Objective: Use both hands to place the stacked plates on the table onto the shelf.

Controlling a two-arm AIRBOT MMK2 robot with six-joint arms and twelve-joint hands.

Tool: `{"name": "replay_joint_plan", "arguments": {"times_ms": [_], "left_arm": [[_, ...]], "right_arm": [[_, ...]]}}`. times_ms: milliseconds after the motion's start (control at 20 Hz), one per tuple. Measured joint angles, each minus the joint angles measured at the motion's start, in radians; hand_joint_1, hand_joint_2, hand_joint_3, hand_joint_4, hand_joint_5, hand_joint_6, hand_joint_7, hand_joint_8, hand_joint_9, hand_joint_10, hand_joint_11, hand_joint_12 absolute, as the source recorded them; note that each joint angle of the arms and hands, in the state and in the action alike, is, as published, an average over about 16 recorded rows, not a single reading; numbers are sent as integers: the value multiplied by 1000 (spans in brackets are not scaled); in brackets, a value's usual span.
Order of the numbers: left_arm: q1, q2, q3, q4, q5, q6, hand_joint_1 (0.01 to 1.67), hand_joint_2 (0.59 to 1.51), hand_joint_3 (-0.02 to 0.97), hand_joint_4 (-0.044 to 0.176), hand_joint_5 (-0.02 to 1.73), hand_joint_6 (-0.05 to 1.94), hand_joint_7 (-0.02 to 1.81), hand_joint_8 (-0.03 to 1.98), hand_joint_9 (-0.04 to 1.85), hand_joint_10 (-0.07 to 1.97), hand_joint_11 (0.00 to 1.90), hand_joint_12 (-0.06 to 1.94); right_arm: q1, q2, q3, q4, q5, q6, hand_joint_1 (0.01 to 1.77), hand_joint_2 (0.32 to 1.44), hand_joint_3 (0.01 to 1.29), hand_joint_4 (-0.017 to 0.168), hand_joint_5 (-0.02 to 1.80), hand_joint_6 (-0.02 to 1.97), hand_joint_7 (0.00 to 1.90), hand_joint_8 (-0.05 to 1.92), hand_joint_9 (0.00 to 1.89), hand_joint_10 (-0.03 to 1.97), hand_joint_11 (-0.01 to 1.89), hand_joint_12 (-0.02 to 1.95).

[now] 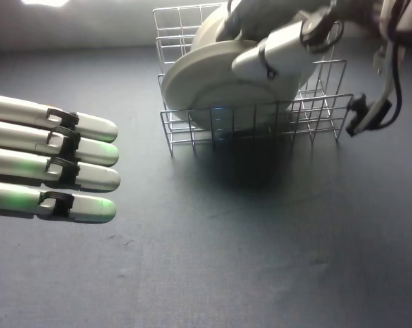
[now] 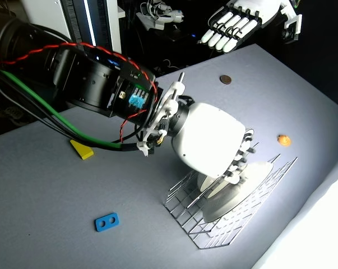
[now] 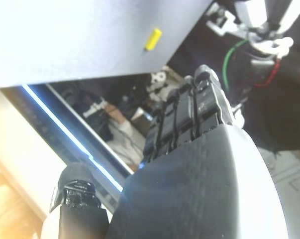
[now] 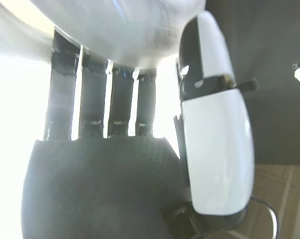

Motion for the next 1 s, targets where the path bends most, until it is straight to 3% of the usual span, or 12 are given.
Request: {"name": "replay_joint_plan", "arguments": {"times_ms": [100,550,650,750,1000], "left_arm": [[-1,0,-2,-1,-3,1,20,1121,16,5,18,18,19,10,19,-10,16,-9],[-2,2,-1,0,-10,4,20,1122,16,5,73,28,83,22,79,14,47,52],[-2,2,-1,1,-11,5,20,1131,16,5,135,127,163,126,151,132,100,235],[-2,2,-2,1,-12,6,23,1145,16,4,240,347,281,349,256,363,199,470],[-2,2,-3,3,-13,8,190,1196,11,28,719,937,800,941,781,963,730,1070]], "right_arm": [[20,19,-17,-24,0,0,1048,1064,12,-3,839,73,989,26,958,119,583,1139],[98,175,-172,-175,6,-8,940,1076,12,-3,843,83,973,62,943,145,525,1211],[103,217,-215,-213,4,-10,883,1071,12,-3,826,210,955,206,931,323,562,1297],[102,259,-258,-246,-1,-12,813,1068,12,-2,840,429,971,428,964,547,668,1391],[77,356,-354,-332,-34,-14,640,1117,12,17,984,1000,1104,1013,1132,1122,1036,1615]]}}
